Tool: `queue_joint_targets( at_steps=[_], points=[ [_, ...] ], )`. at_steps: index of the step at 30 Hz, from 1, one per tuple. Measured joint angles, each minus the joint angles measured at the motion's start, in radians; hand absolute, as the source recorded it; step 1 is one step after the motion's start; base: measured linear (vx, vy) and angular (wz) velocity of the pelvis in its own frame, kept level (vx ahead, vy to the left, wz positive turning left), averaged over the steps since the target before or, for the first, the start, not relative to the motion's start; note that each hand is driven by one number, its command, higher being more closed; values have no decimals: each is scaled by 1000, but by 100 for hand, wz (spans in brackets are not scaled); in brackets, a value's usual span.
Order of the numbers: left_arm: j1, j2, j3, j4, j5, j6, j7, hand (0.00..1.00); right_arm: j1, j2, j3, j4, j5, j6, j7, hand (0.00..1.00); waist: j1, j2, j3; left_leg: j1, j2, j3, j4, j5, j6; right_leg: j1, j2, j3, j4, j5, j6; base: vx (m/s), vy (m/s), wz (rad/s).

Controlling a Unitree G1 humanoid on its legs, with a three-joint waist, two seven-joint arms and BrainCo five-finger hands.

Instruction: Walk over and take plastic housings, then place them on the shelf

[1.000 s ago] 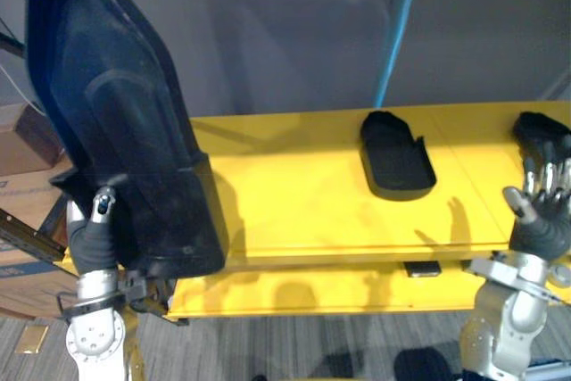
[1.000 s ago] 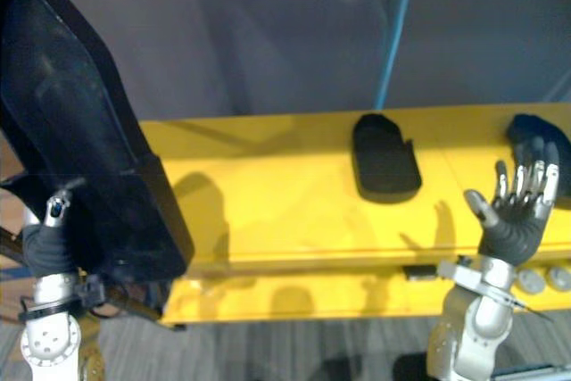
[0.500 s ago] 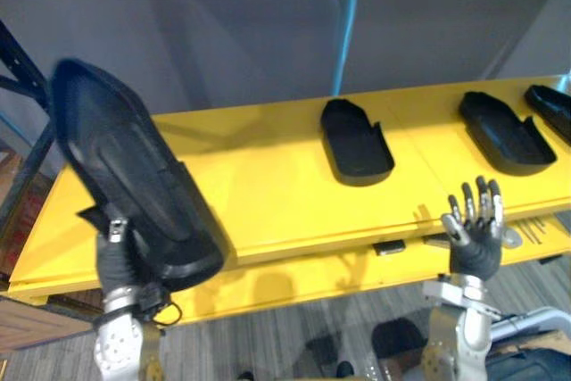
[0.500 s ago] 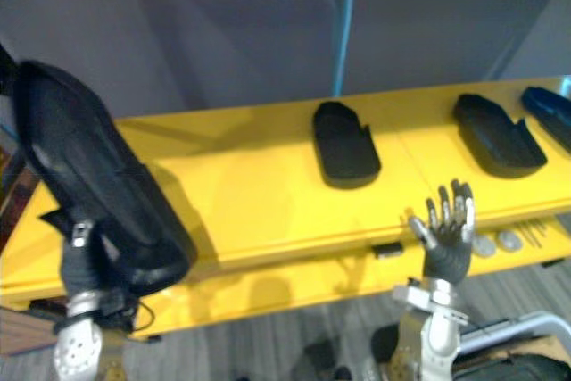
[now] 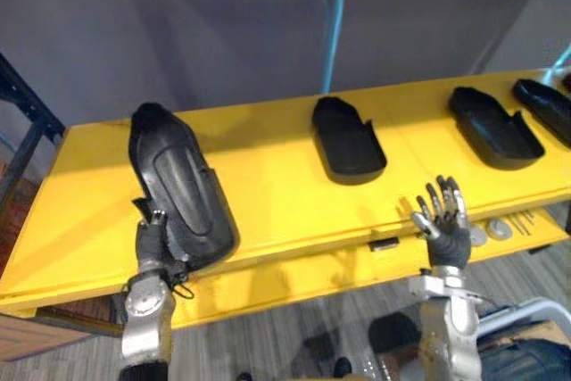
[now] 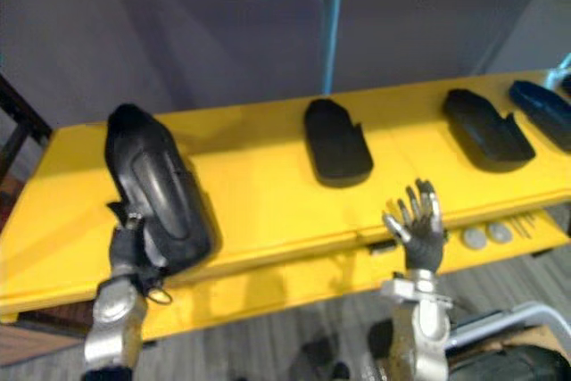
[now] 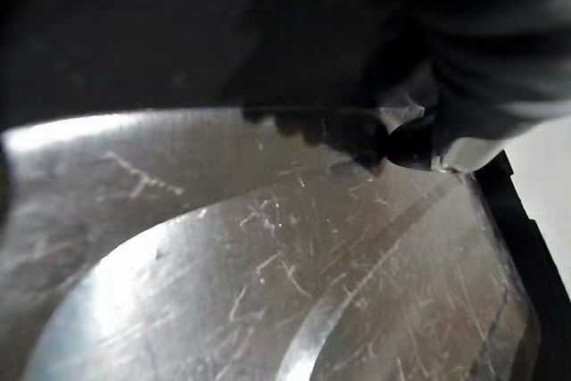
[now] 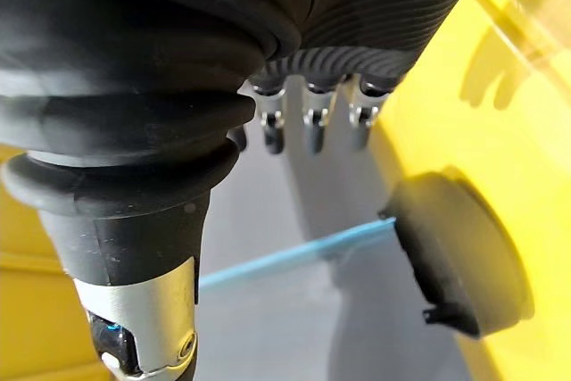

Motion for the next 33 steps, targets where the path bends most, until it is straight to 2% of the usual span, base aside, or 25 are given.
queue_joint_targets(
  at_steps=[2, 8, 15, 22, 27, 33],
  points=[
    [-41, 32, 12, 52, 3, 23, -7, 100, 1, -18, -2, 0, 2, 3, 8, 0, -7, 4, -4, 0, -2, 4, -1, 0, 0, 0, 0, 3, -5, 6, -1, -45, -16, -11],
    [-139, 150, 5, 210, 41, 86, -89, 100, -5, -82, -2, 6, 22, 20, 39, 0, -29, 25, -20, 1, 2, 32, -4, 3, -3, -19, 5, 34, -5, 13, -7, -20, -27, -14],
    [-243, 235, -31, 323, 79, 134, -178, 100, -24, -114, 1, 26, 25, 21, 49, 0, -31, 25, -20, 12, 2, 50, -4, 6, -4, -25, 7, 56, -6, 20, -10, 8, -25, -8],
    [-311, 328, -34, 374, 66, 216, -256, 100, -24, -133, 10, 26, 41, 22, 58, 0, -38, 25, -20, 15, 1, 54, -2, 7, -4, -24, 7, 61, -6, 24, -10, -1, -9, -1],
    [-361, 363, -33, 378, -25, 273, -304, 100, -17, -133, 33, 26, 41, 43, 60, 0, -42, 25, -20, 15, 0, 54, -2, 8, -3, -24, 6, 61, -6, 26, -10, 0, 0, 0],
    [-383, 361, -33, 450, -144, 318, -312, 100, -15, -133, 34, 26, 41, 53, 57, 0, -54, 25, -20, 14, 0, 54, -3, 8, -3, -25, 6, 61, -6, 26, -10, 0, 0, 0]
  ],
)
